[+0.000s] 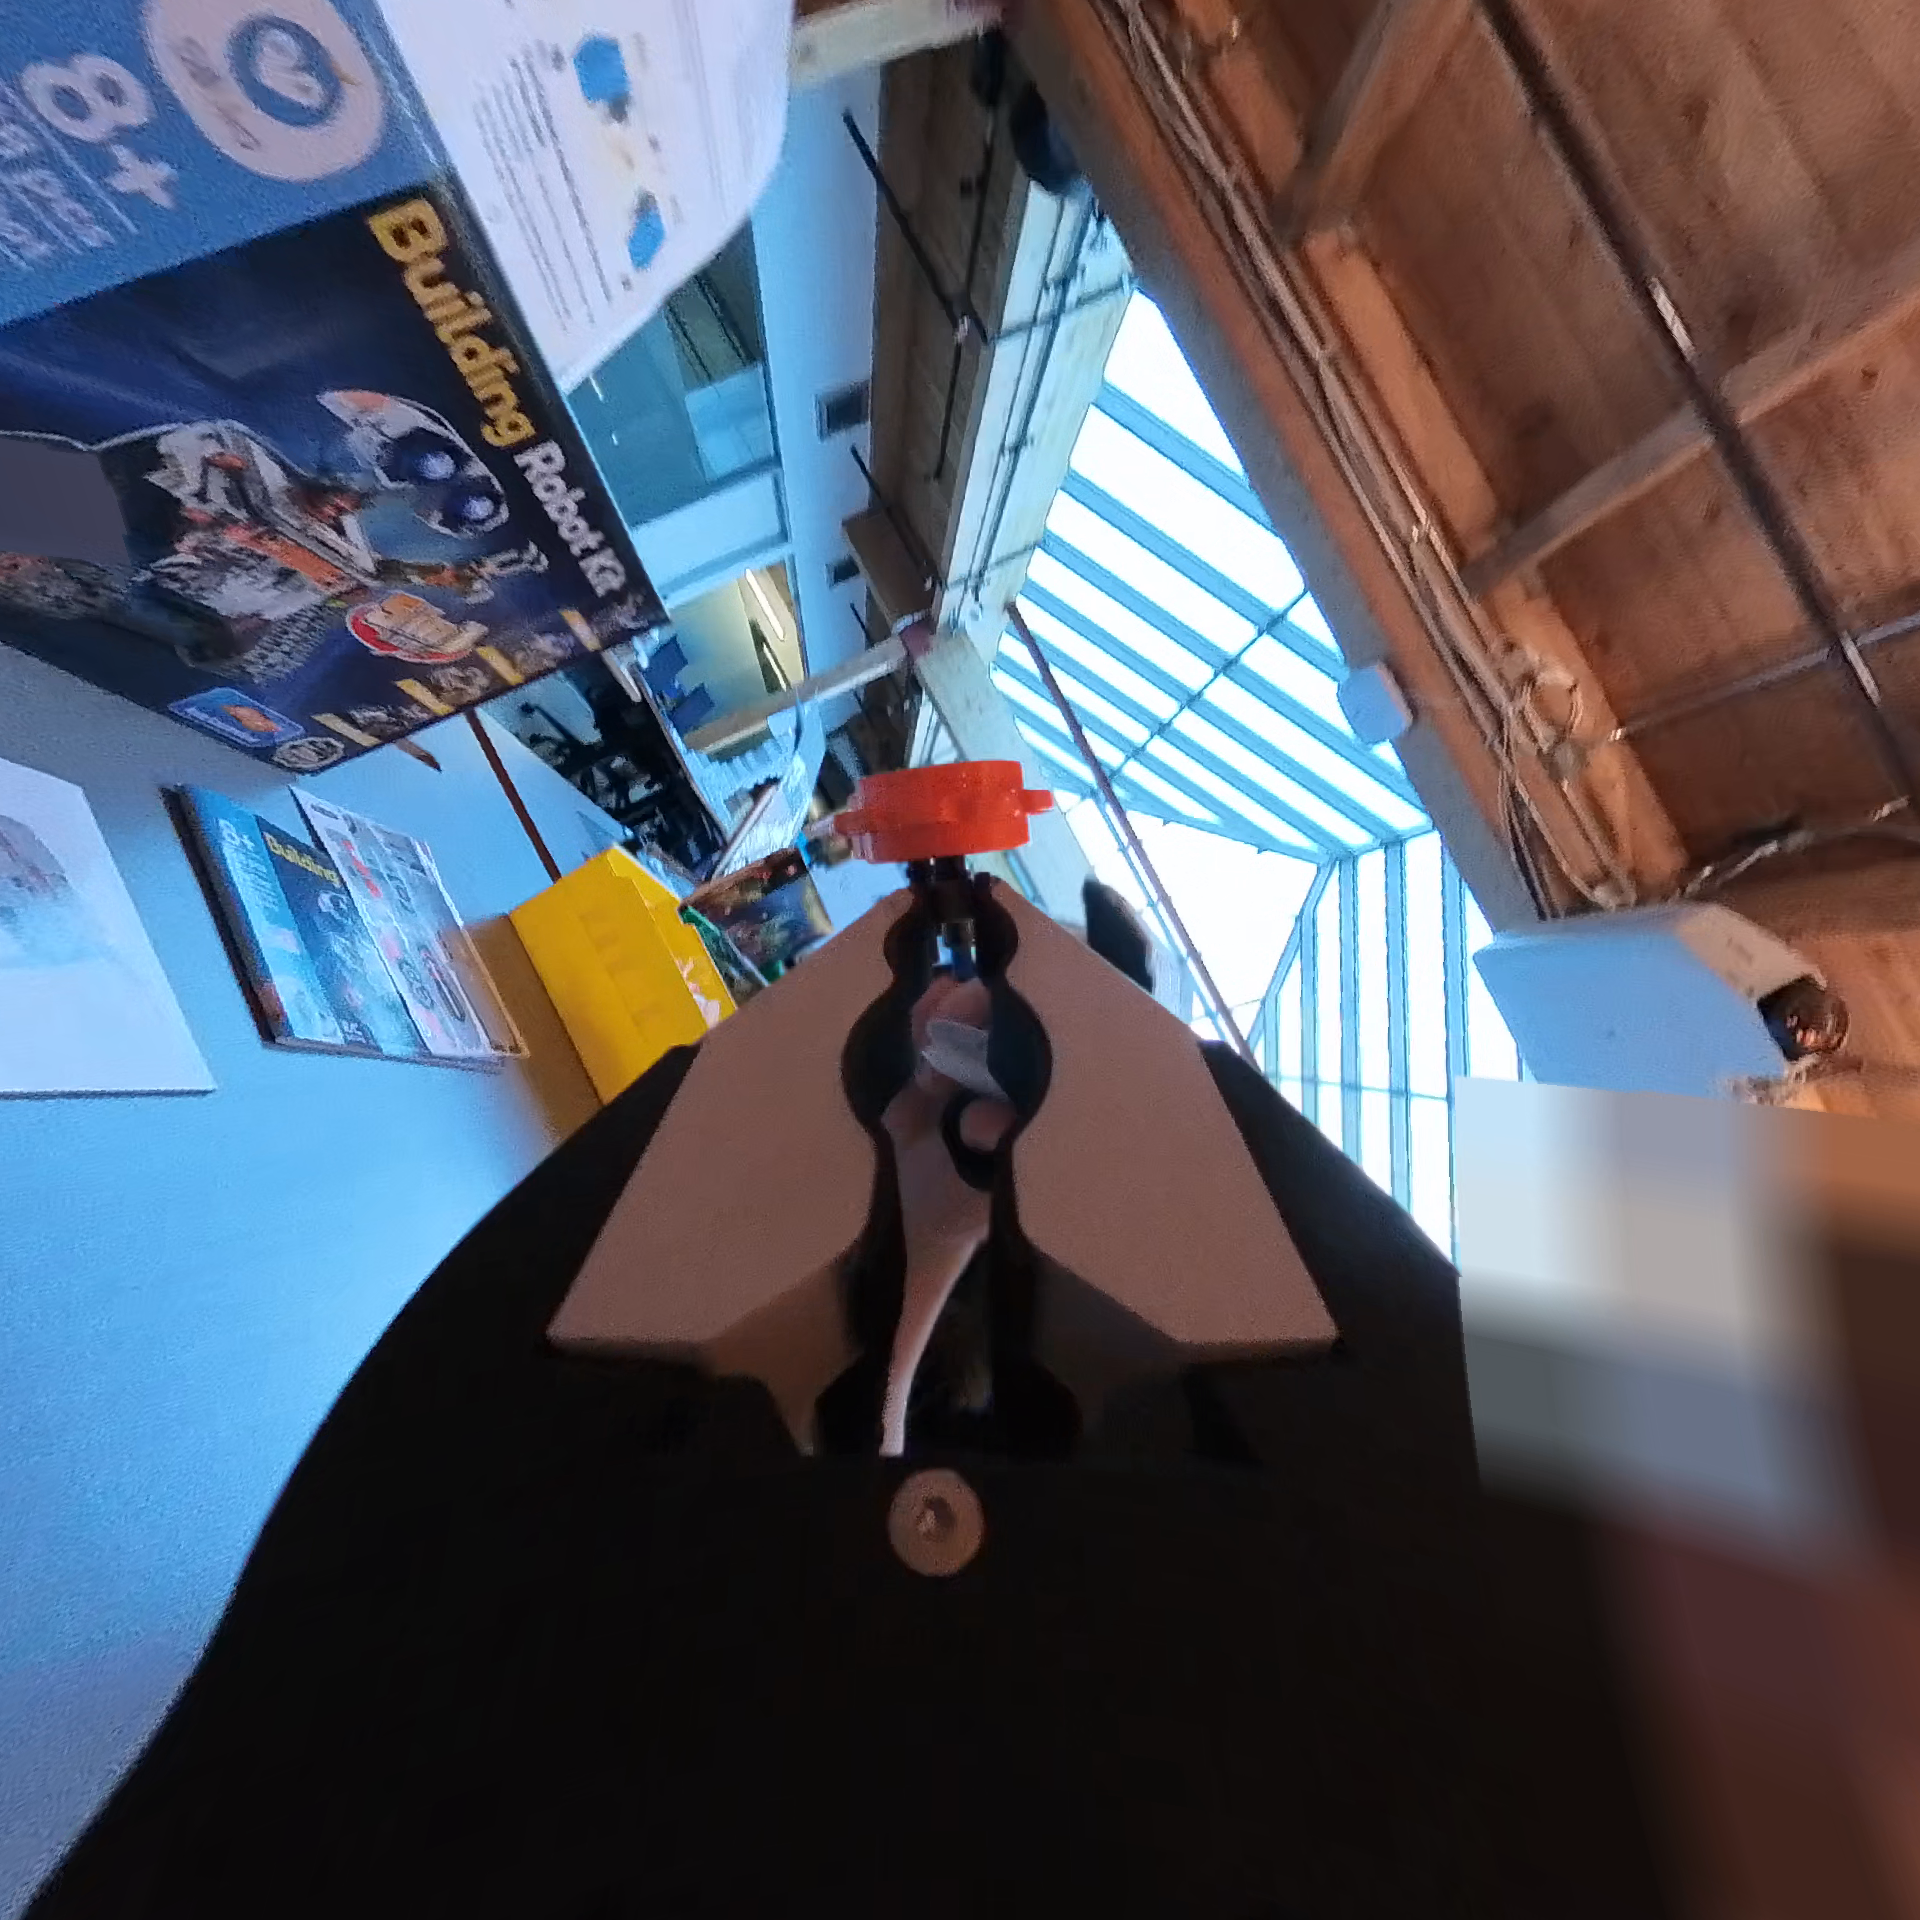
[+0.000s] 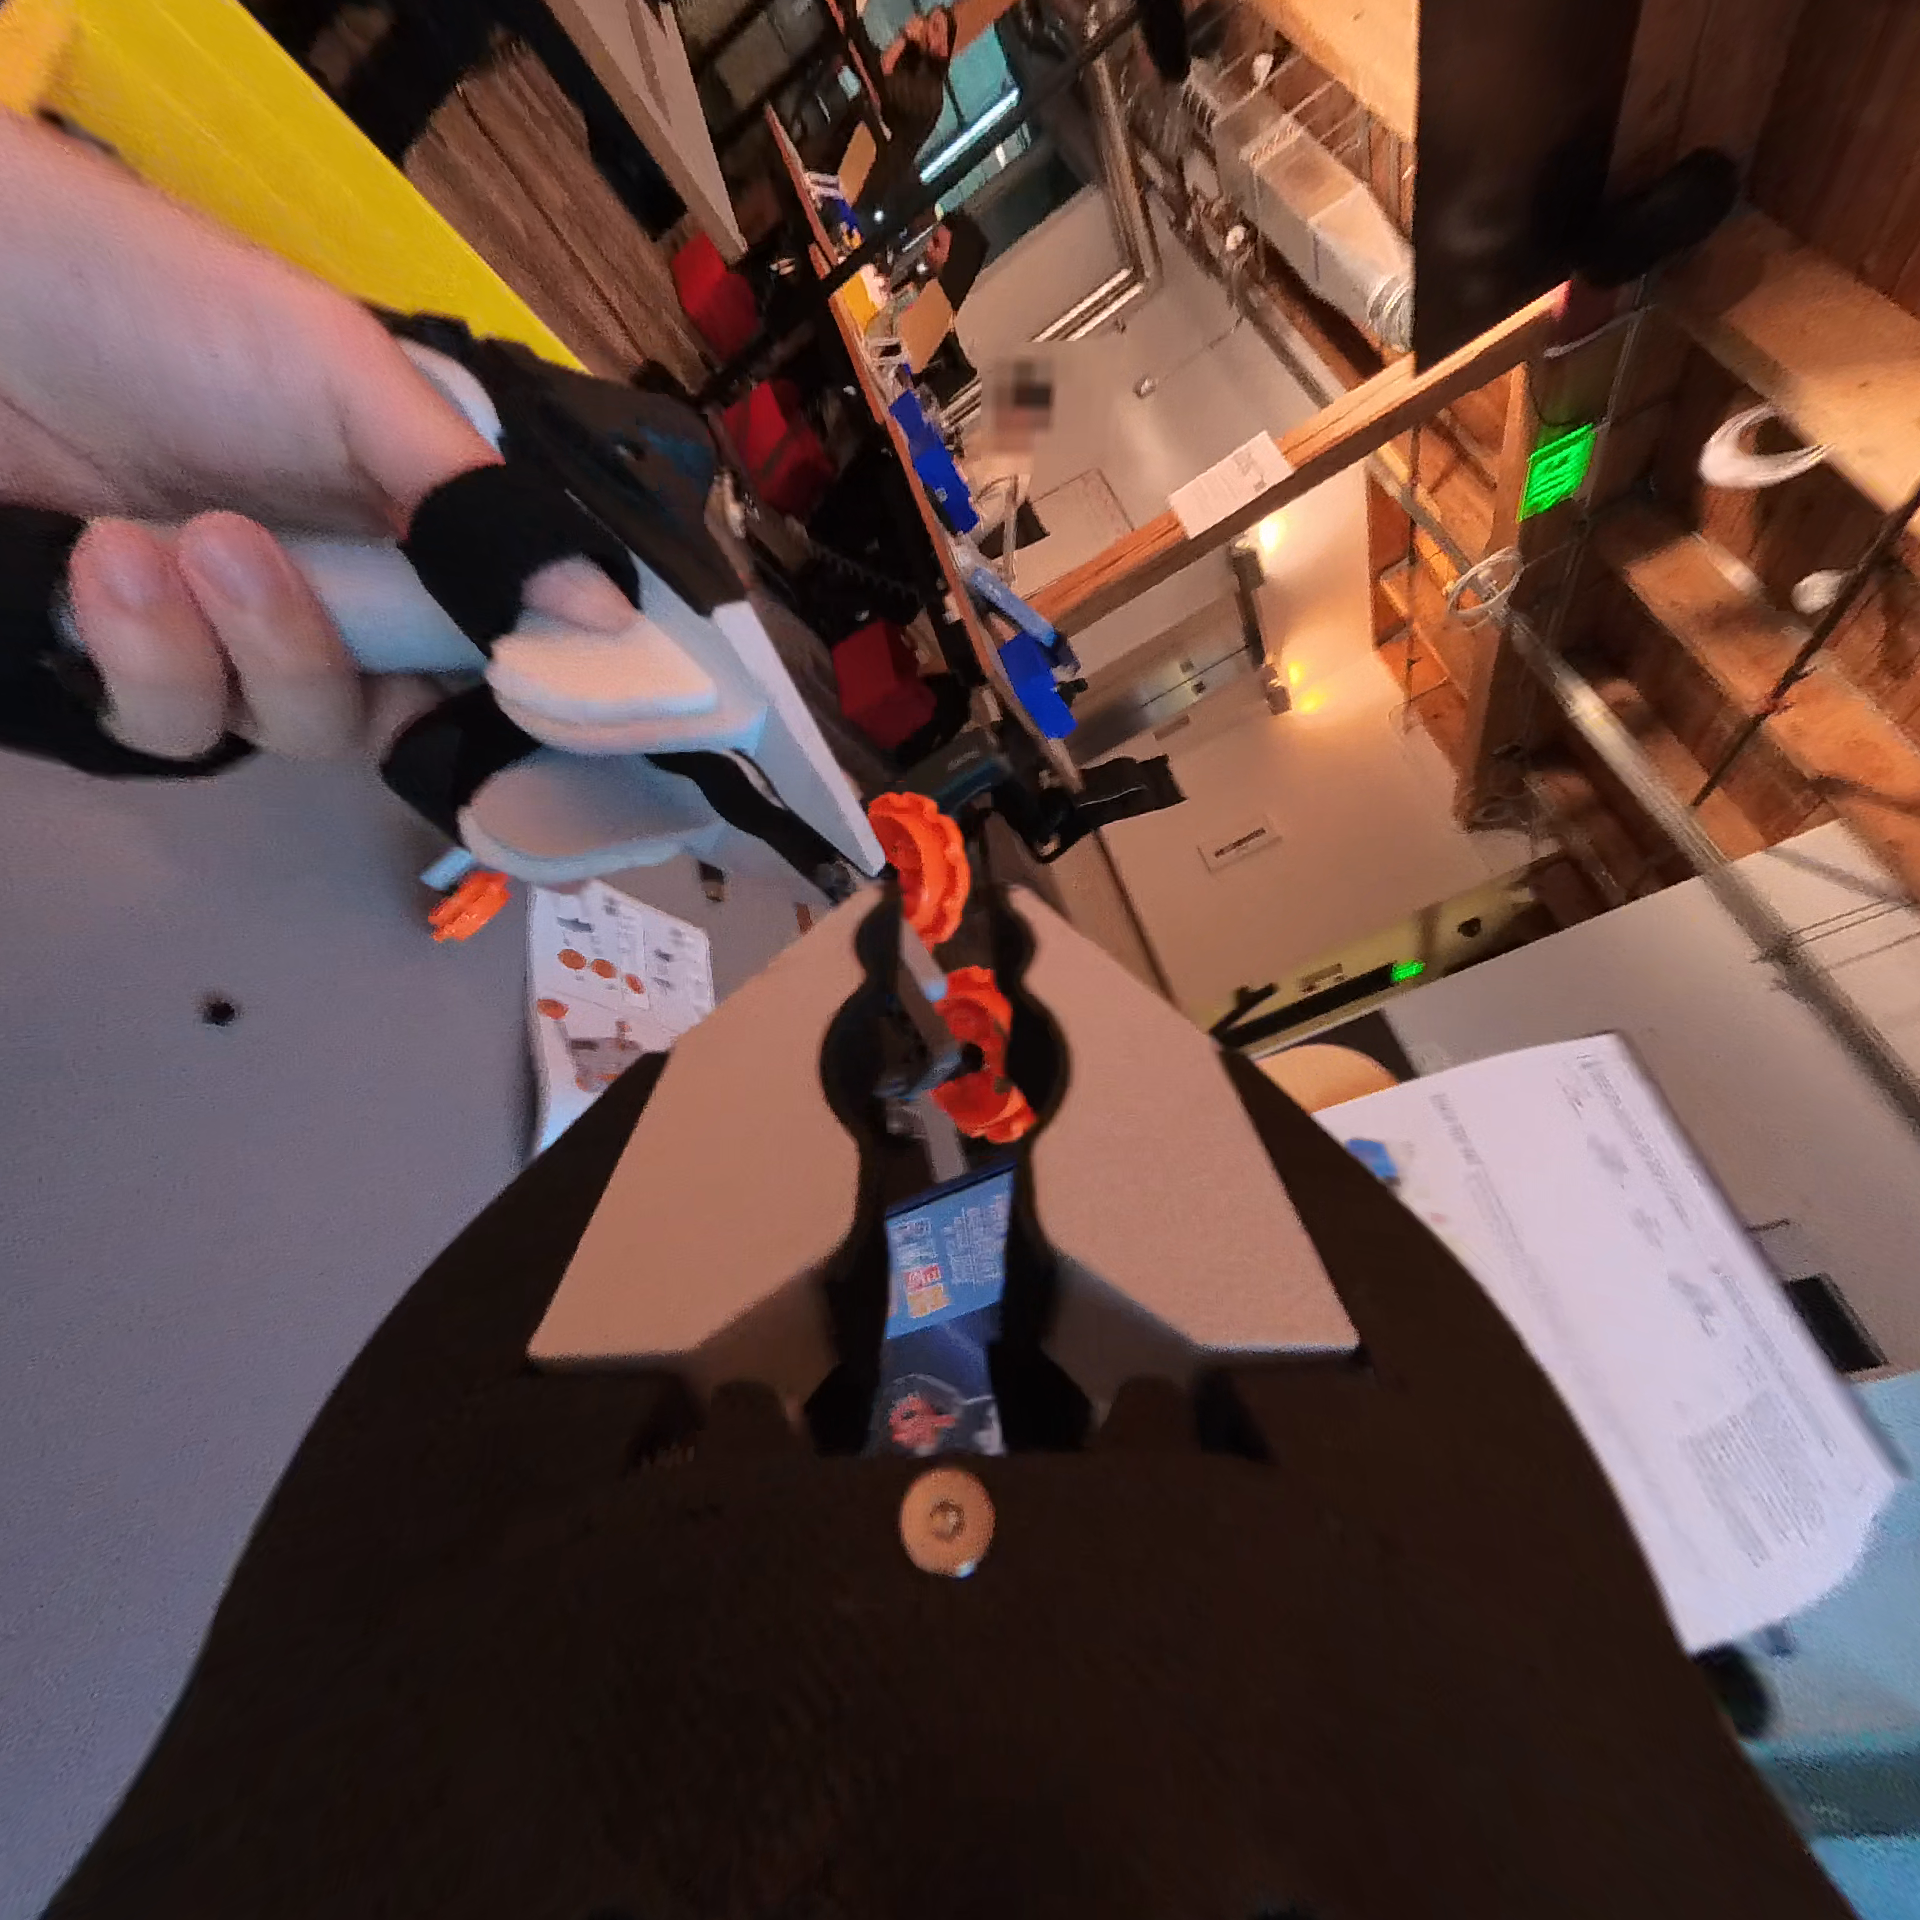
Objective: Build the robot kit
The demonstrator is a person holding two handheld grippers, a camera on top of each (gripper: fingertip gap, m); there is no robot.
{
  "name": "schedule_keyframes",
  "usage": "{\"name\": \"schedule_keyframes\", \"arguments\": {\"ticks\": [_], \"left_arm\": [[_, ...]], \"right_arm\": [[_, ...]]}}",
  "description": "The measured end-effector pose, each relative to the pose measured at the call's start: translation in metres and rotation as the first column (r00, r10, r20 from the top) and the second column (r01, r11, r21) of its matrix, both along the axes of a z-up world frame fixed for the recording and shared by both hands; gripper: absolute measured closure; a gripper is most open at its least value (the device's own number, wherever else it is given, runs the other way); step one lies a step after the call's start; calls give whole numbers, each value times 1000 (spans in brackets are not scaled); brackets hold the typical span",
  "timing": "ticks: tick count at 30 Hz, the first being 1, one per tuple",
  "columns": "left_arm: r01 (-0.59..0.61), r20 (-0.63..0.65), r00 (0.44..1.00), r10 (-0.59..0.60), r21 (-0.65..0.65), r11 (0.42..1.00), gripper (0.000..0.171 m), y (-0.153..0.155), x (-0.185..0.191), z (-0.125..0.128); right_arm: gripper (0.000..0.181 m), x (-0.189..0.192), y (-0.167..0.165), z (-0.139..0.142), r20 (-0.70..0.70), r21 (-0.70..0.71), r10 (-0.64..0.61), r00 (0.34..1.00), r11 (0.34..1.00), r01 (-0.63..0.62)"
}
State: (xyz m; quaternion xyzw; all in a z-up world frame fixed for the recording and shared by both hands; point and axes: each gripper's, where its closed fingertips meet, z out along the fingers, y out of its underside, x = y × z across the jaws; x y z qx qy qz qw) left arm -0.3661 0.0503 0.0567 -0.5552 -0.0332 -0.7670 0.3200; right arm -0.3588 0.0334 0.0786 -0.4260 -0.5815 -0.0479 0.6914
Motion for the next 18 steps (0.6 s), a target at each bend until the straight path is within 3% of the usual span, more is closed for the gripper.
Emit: {"name": "schedule_keyframes", "arguments": {"ticks": [1,3,5,7,9,11,14,16,18], "left_arm": [[-21,12,1000,21,-11,1000,167,3,-3,-1],[-89,28,996,89,-8,996,167,8,-12,1],[-181,18,983,181,17,983,167,12,-23,5],[-276,9,961,276,64,959,167,14,-33,11],[-349,73,937,342,129,928,167,8,-44,25],[-414,125,910,395,207,887,167,-1,-51,36],[-498,111,863,492,345,795,167,-13,-48,39],[-531,107,837,537,399,748,167,-19,-40,38],[-532,84,825,558,445,720,167,-23,-29,35]], "right_arm": [[178,-4,-5,-4,-11,-72,29,1000,997,-30],[181,-16,-17,-11,-115,-315,113,987,938,-144],[179,-25,-21,-24,-224,-576,134,965,781,-242],[174,-25,-7,-28,-345,-671,63,936,681,-293],[173,-23,5,-22,-515,-692,-2,857,591,-414],[159,-24,11,-21,-652,-704,-64,756,422,-571],[138,-26,15,-16,-798,-600,-184,574,159,-784],[138,-24,13,-7,-870,-457,-234,435,48,-888],[139,-22,12,-2,-898,-351,-275,342,-19,-936]]}}
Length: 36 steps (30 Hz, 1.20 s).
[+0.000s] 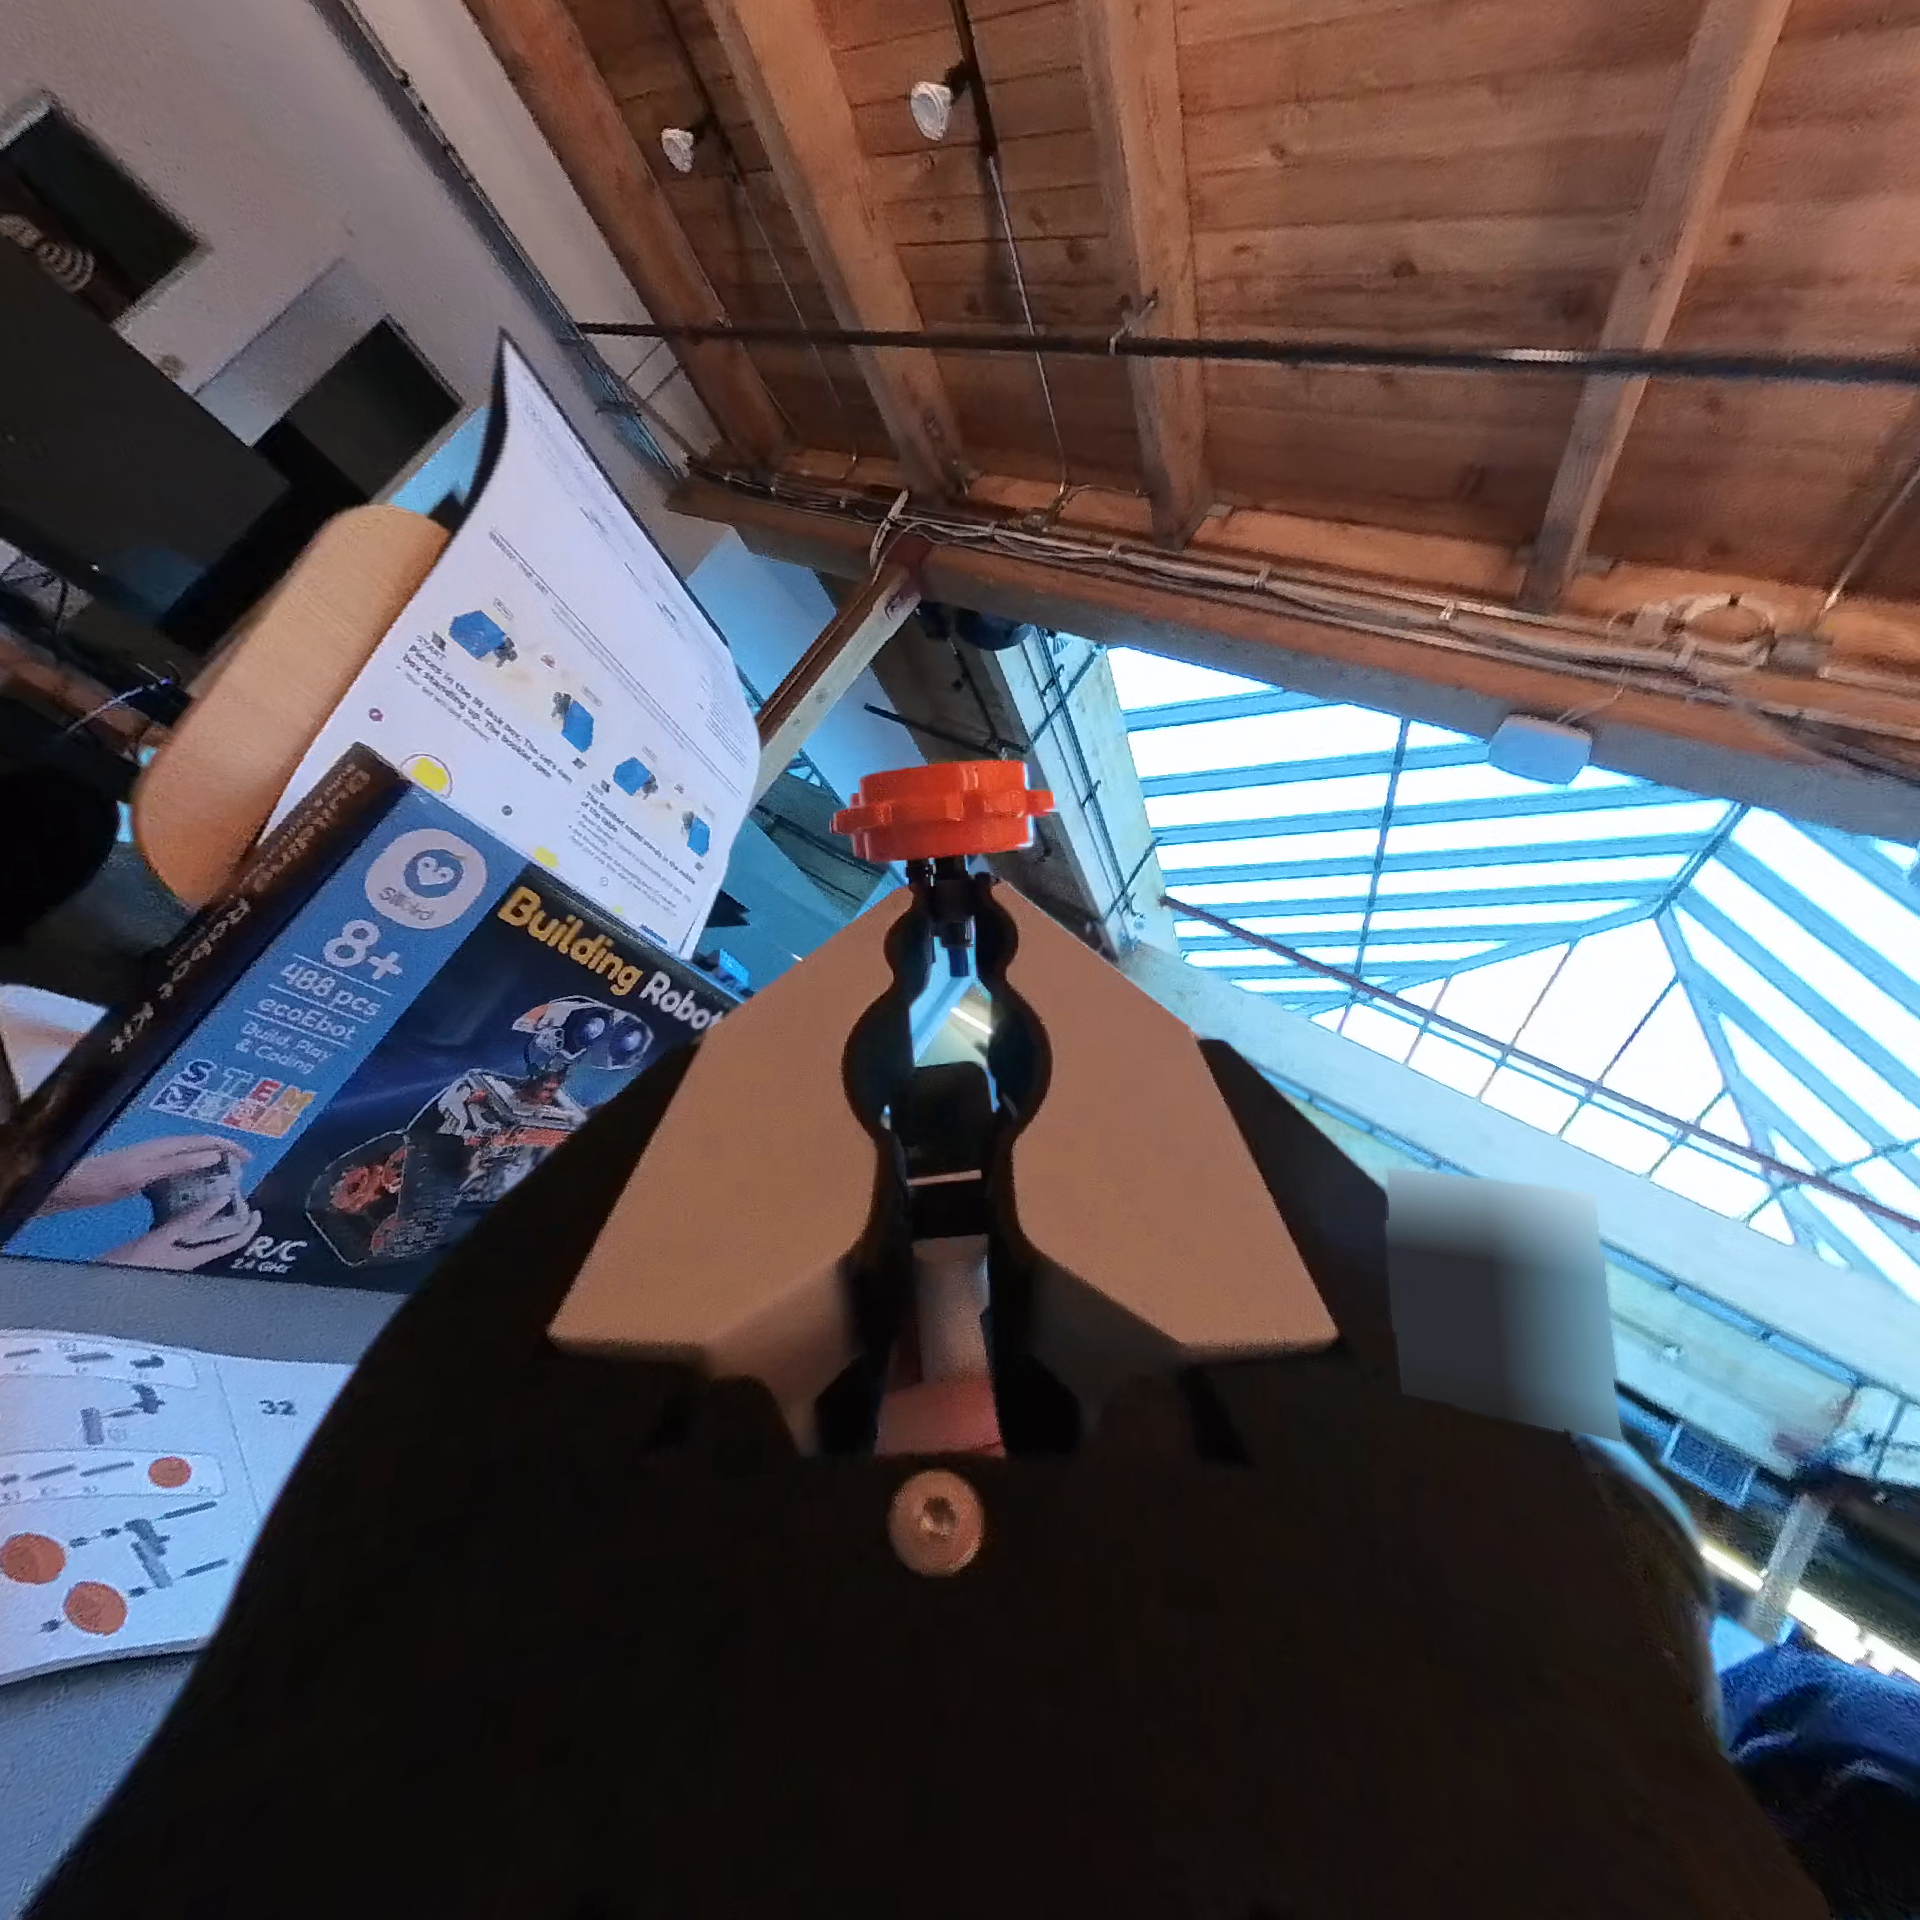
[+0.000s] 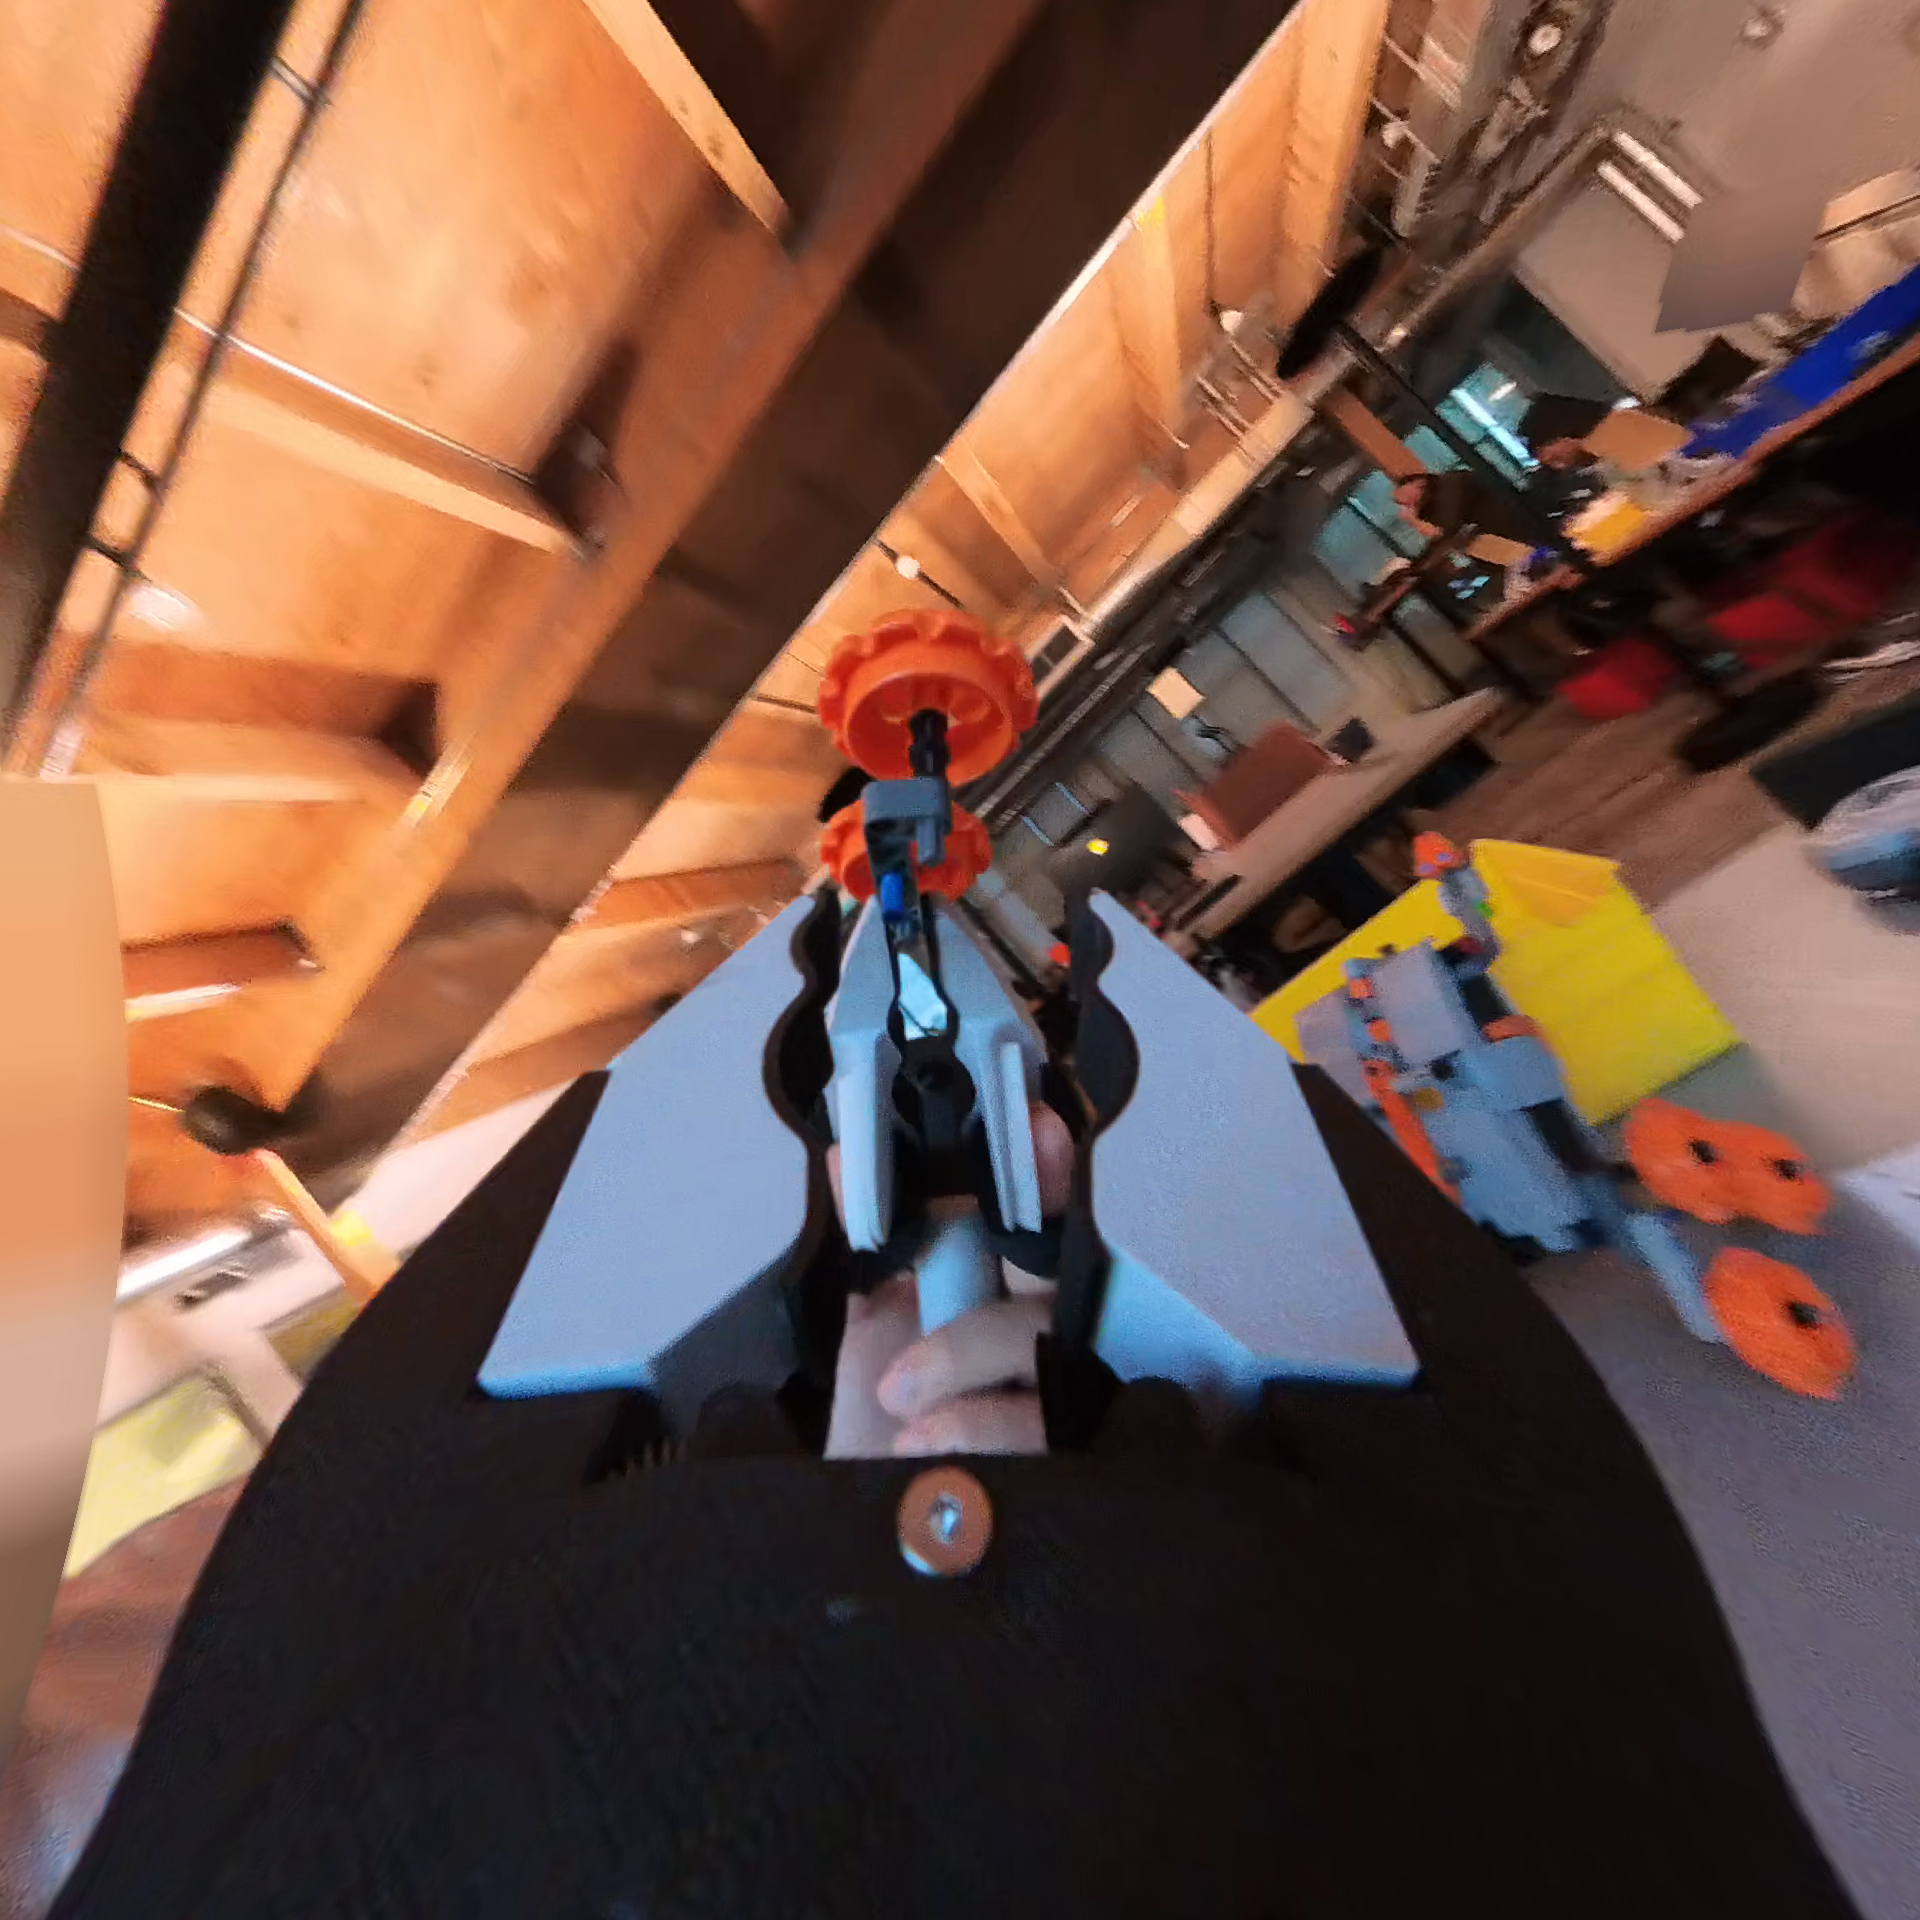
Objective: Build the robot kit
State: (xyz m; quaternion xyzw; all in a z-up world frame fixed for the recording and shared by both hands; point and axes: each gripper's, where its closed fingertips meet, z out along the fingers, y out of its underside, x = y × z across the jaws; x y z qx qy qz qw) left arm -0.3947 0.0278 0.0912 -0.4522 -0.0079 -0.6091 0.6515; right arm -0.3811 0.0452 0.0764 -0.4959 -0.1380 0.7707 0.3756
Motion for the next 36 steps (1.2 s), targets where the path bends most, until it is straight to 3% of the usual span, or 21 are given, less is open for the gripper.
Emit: {"name": "schedule_keyframes", "arguments": {"ticks": [3,6,10,14,17,20,26,28,36], "left_arm": [[-15,-48,999,17,33,999,167,-4,16,-3],[-53,-82,995,57,48,997,167,-1,22,-6],[-20,-110,994,27,67,998,166,-4,27,-9],[-18,-166,985,40,131,991,134,-16,18,-10],[-13,-254,965,61,186,983,129,-24,12,-5],[73,-405,914,32,242,968,131,-38,23,1],[86,-654,743,145,308,947,165,-49,27,-8],[104,-709,680,187,345,933,166,-56,33,-13],[171,-758,628,179,358,918,163,-64,54,-17]], "right_arm": [[141,-7,-6,-3,-20,-27,41,999,999,-41],[175,6,-10,10,-129,0,36,991,999,-36],[176,10,-10,11,-82,60,50,995,997,-45],[176,23,-15,22,-19,193,79,997,979,-74],[176,24,-33,22,124,314,169,978,928,-200],[176,27,-48,20,248,442,153,957,861,-252],[175,43,-62,16,421,538,78,904,781,-318],[175,49,-66,18,439,553,72,896,764,-333],[175,53,-75,6,518,547,90,851,729,-411]]}}
